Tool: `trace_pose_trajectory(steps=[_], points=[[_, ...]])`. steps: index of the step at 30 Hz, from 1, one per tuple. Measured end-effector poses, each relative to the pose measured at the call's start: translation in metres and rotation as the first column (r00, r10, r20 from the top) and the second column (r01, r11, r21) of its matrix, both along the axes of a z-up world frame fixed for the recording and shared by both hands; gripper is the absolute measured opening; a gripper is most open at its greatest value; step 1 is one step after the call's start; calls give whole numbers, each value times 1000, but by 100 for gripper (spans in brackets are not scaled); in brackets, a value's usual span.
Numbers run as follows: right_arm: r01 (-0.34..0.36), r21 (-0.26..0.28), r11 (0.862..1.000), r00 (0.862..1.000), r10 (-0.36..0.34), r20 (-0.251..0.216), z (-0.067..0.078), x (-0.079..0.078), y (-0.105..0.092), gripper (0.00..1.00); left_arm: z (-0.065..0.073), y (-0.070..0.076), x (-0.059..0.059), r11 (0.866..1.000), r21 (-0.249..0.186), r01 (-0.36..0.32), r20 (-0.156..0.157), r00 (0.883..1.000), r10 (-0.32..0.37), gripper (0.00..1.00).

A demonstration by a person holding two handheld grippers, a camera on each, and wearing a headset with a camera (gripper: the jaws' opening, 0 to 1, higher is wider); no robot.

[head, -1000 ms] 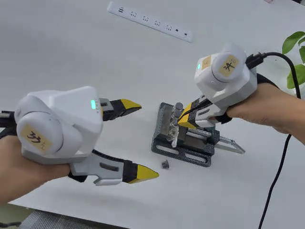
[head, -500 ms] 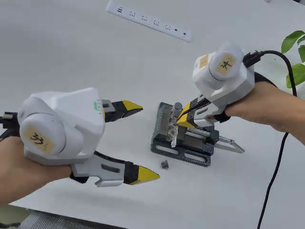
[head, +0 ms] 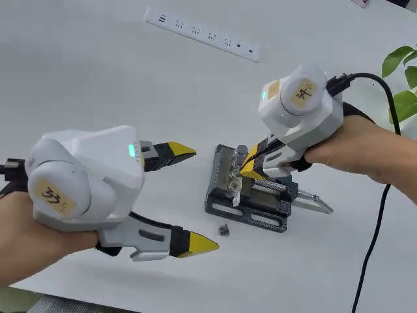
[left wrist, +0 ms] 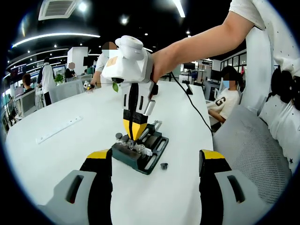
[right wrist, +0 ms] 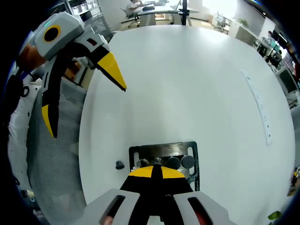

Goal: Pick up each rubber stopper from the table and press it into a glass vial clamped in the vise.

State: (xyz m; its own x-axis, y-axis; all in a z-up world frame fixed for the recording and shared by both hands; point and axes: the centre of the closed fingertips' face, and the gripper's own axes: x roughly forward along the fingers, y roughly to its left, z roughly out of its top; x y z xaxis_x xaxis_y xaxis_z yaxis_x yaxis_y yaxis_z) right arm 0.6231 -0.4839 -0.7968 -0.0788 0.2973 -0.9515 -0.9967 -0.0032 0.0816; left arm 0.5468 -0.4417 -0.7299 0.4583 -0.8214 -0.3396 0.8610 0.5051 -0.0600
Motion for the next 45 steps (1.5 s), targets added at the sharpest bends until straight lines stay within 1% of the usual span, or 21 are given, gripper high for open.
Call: trace_pose_trajectory(steps=[9,12,14,16,19,21,22,24,25,27,28,29,30,31,33,36,39,40,41,44,45], points=[[28,26,999,1000,-28,1,0,0,-2,0,0,1,1,1000,1,-3,-2,1000,3,74],[42,35,999,999,-42,-4,0,-1,-4,3,0,1,1,1000,1,-4,-2,1000,4,74],[49,40,998,999,-49,0,1,-1,-6,3,0,1,0,1000,1,-4,-4,1000,4,74],[77,63,995,997,-77,-2,2,0,-6,3,-1,1,0,1000,4,-3,-5,1000,3,74],[128,103,986,992,-128,-9,4,1,-7,5,-1,0,-1,1000,5,-1,-6,1000,1,74],[170,132,977,985,-168,-27,4,-2,-8,6,-1,0,-1,1000,7,0,-7,1000,0,74],[202,158,967,979,-199,-35,5,-3,-7,6,-1,0,-1,1000,9,1,-7,1000,-1,74],[233,180,956,973,-229,-44,6,-2,-8,8,-1,-1,-1,1000,10,2,-8,1000,-2,74],[253,199,947,968,-249,-44,6,-1,-8,8,-1,-1,0,1000,11,3,-8,1000,-3,74],[291,219,931,956,-291,-33,7,3,-11,10,-1,-1,-1,1000,13,7,-9,1000,-7,74],[295,226,928,955,-296,-28,7,3,-11,10,-1,-1,-1,1000,14,8,-10,1000,-8,74],[304,240,922,952,-306,-30,8,4,-10,11,-1,-2,-1,1000,16,9,-11,1000,-9,74],[337,272,901,940,-338,-46,10,4,-7,11,-1,-2,-1,1000,19,12,-12,1000,-11,74],[359,279,891,932,-358,-57,10,5,-8,11,-1,-3,-1,1000,19,13,-12,1000,-13,74],[382,305,873,922,-380,-69,11,5,-7,12,-1,-3,-1,1000,19,15,-13,1000,-14,73],[395,306,866,917,-394,-66,8,4,-10,16,-2,-4,-2,1000,22,18,-17,1000,-18,73],[424,328,844,903,-421,-82,9,2,-9,16,-2,-4,-3,999,27,22,-19,1000,-22,73],[449,346,824,890,-445,-96,9,2,-8,16,-2,-3,-3,999,29,23,-20,1000,-22,73],[461,354,814,884,-457,-101,10,2,-8,17,-2,-3,-3,999,30,23,-21,1000,-22,73],[505,375,778,858,-501,-115,9,5,-9,16,-2,-3,-4,999,32,23,-24,999,-22,73],[512,381,769,853,-507,-123,9,2,-9,16,-2,-3,-4,999,33,23,-25,999,-22,73]])
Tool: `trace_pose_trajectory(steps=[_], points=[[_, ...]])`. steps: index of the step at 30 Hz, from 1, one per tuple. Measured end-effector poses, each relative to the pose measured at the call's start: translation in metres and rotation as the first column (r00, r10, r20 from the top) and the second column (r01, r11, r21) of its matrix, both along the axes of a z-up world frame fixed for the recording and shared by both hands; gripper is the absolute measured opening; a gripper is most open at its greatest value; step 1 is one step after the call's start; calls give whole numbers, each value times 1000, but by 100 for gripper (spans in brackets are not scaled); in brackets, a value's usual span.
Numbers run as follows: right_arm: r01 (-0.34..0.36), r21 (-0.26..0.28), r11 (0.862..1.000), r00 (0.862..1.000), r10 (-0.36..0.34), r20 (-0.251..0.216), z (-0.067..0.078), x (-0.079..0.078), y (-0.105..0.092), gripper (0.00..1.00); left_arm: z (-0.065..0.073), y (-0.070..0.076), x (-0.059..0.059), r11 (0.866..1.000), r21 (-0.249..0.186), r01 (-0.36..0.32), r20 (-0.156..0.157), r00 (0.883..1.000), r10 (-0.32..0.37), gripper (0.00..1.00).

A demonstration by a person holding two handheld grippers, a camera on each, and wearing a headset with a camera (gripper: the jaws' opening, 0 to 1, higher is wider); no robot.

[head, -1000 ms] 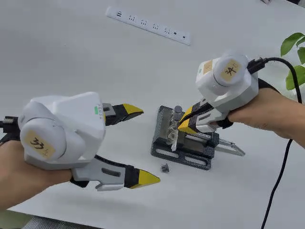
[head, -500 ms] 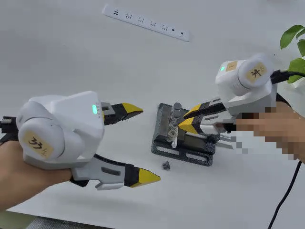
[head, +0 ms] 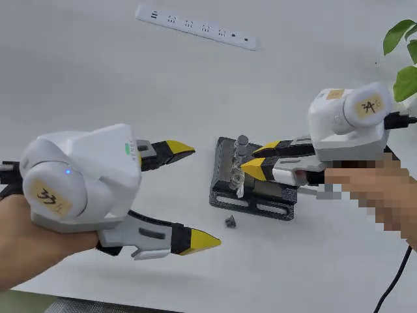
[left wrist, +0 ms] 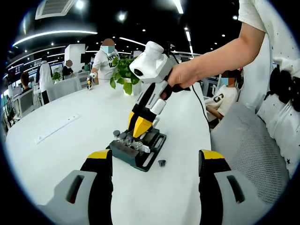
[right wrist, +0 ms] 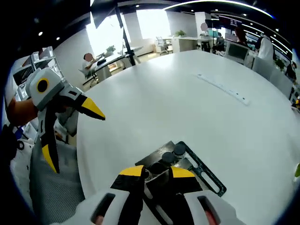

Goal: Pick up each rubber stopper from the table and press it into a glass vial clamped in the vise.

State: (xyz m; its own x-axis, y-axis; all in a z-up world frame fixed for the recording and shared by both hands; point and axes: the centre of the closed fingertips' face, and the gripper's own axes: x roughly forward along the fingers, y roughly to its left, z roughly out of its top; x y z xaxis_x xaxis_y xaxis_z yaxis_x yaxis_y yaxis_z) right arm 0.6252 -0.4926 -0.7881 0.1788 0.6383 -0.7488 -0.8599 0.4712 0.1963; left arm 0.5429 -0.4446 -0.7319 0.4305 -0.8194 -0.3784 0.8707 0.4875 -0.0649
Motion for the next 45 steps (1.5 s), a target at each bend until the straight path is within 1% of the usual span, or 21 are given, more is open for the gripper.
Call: trace_pose_trajectory(steps=[3,7,14,23,29,32,45], points=[[13,4,1000,1000,-13,-9,-2,-5,0,16,0,0,-1,1000,2,4,-3,1000,-4,73],[30,16,999,999,-29,-14,-6,-3,1,15,-1,-2,-1,1000,9,11,-5,1000,-11,73],[35,30,999,999,-35,-17,-6,-1,5,14,-1,-3,-1,1000,10,16,-8,1000,-16,73],[30,26,999,999,-29,-25,-7,-4,7,11,-2,-1,-1,1000,10,15,-12,1000,-15,73],[30,30,999,999,-29,-28,-9,0,6,10,-2,-2,-2,1000,10,17,-14,1000,-16,73],[30,29,999,999,-29,-31,-9,-2,6,10,-2,-2,-2,1000,10,18,-13,1000,-18,72],[29,26,999,999,-29,-23,-10,0,6,7,-2,-2,-1,1000,7,14,-15,1000,-14,72]])
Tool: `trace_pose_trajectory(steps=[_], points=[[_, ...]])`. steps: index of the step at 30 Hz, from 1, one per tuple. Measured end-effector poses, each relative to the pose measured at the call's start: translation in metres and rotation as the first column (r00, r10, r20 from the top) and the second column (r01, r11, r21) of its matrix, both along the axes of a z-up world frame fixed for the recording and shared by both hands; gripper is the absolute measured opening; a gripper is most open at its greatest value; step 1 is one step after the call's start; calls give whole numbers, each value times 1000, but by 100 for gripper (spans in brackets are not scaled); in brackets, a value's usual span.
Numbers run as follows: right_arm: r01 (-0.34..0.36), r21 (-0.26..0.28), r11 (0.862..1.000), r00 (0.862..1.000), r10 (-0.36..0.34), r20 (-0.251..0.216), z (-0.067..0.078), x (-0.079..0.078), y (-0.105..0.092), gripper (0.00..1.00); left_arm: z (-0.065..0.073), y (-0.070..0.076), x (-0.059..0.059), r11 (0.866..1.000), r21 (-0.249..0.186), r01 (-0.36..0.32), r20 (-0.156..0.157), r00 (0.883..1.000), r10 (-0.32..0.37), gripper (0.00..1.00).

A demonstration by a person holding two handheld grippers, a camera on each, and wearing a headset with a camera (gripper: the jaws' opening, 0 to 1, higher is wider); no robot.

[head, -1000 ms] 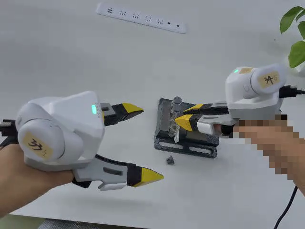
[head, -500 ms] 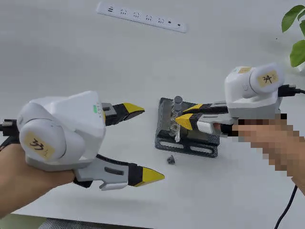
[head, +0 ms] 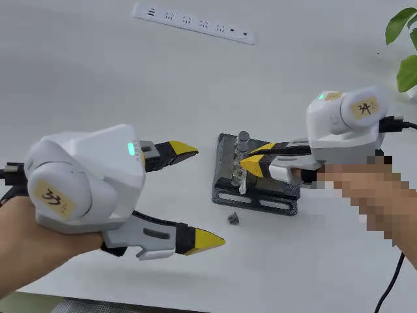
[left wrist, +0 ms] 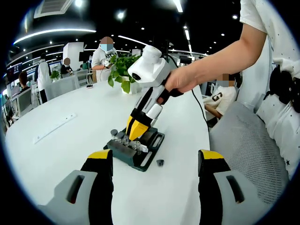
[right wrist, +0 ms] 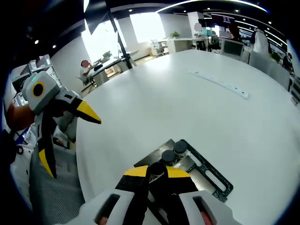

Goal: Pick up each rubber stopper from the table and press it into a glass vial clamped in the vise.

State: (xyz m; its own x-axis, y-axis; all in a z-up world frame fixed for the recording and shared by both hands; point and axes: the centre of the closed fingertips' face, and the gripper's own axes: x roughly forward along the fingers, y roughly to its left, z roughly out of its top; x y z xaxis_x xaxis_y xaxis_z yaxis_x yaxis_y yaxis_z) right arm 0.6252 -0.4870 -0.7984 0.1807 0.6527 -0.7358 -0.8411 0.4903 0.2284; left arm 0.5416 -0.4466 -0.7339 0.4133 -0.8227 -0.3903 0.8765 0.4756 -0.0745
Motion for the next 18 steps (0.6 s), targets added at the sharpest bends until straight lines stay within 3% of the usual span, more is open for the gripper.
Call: trace_pose_trajectory(steps=[18], points=[[-58,-49,997,998,59,16,1,1,0,6,0,2,1,1000,-5,-7,4,1000,7,72]])
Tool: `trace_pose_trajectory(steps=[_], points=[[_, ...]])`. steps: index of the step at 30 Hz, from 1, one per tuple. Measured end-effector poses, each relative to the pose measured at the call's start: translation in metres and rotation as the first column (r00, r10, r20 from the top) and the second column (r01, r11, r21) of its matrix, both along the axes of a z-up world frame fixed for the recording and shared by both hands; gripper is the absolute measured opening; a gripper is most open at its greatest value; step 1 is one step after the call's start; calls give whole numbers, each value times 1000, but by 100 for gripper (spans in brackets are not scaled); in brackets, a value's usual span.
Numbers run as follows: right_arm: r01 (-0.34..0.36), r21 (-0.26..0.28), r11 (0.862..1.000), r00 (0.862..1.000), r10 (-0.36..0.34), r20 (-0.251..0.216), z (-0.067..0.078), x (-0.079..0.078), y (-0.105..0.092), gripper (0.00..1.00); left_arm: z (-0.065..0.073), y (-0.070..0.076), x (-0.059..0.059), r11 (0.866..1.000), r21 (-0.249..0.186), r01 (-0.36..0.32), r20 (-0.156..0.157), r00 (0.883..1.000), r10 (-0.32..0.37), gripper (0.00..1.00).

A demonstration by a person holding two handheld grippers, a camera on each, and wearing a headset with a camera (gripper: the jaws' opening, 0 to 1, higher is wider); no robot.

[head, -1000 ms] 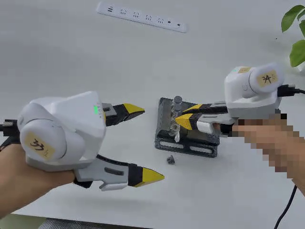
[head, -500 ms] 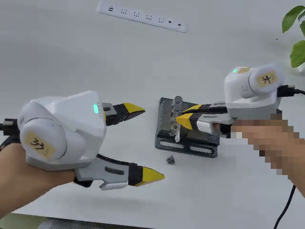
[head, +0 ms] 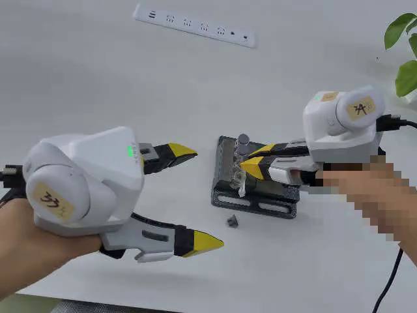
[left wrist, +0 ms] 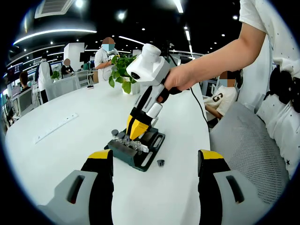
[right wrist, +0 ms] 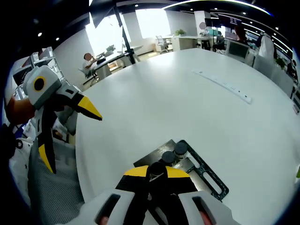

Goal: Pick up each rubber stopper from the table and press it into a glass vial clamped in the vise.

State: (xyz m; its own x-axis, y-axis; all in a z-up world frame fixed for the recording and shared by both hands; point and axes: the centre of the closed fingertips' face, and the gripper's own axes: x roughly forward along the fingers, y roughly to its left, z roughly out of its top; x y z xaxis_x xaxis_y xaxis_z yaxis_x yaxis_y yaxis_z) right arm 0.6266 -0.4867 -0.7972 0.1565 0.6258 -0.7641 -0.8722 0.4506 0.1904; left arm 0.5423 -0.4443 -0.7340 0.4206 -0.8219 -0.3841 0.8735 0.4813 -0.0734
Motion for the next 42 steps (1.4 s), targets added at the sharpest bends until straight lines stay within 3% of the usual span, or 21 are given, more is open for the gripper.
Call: trace_pose_trajectory(steps=[6,11,19,29,42], points=[[-50,-41,998,999,51,11,4,-1,-2,6,1,0,0,1000,-5,-7,3,1000,7,72],[-132,-109,985,990,137,36,4,1,-3,6,1,0,0,1000,-13,-12,5,1000,12,72],[-229,-187,955,969,243,54,3,2,1,6,0,2,-1,999,-23,-25,9,1000,26,71],[-323,-275,906,936,348,47,2,-2,1,6,0,6,0,998,-40,-48,10,999,48,71],[-369,-314,875,917,398,34,0,-1,3,6,-1,8,-1,997,-48,-55,9,998,56,71]])
